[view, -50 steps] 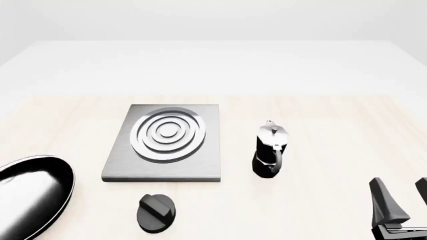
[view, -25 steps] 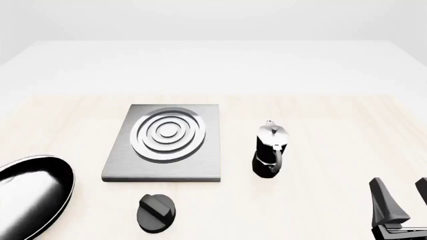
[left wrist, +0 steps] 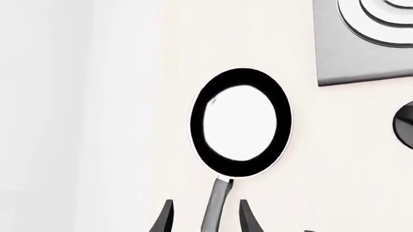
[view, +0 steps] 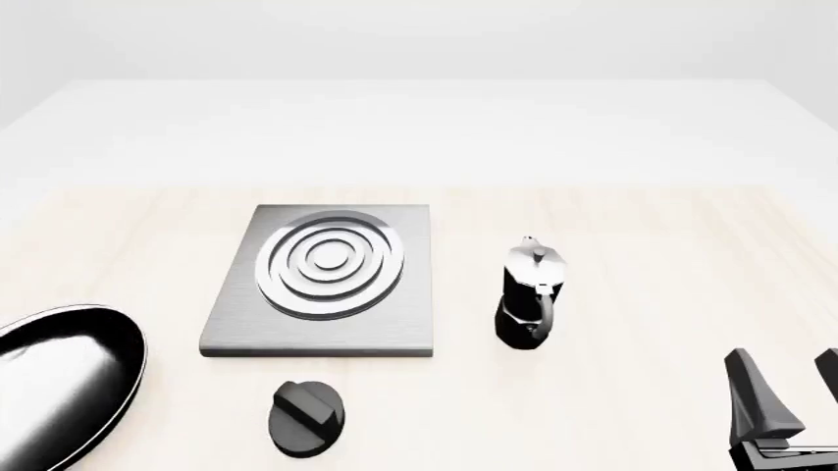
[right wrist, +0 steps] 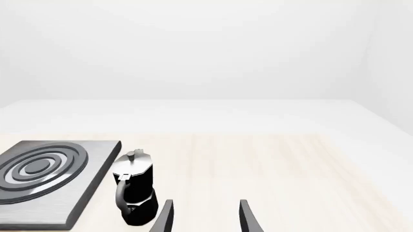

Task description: Turn on the stove and put the frying pan on it.

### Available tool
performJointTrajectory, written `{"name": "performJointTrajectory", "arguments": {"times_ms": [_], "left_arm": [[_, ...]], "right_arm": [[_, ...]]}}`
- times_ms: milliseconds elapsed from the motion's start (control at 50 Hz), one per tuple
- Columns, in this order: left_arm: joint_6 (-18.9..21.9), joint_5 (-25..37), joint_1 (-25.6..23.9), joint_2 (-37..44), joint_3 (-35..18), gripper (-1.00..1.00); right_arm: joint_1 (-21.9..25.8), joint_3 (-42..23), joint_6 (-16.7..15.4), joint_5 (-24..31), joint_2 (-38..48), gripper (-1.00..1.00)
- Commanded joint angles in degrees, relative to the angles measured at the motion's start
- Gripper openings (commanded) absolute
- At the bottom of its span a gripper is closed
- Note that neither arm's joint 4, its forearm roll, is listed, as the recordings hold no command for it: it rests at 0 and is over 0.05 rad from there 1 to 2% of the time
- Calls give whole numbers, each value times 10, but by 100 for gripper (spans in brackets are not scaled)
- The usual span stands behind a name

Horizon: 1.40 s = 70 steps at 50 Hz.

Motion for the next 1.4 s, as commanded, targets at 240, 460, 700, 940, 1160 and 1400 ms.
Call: {"name": "performJointTrajectory", "arguments": {"times_ms": [240,460,700,940,1160,1400], "left_arm": [[-2,0,-7,-11,68,100],[11,0,-4,-14,85,100],[16,0,1,-10,80,100],[46,0,32,0,73,100],[72,0,58,4,80,100],[71,-30,58,6,109,100]], "right_arm": [[0,0,0,0,0,100],[0,0,0,0,0,100],[0,0,0,0,0,100],[0,0,0,0,0,100],[0,0,0,0,0,100],[0,0,0,0,0,100]]}}
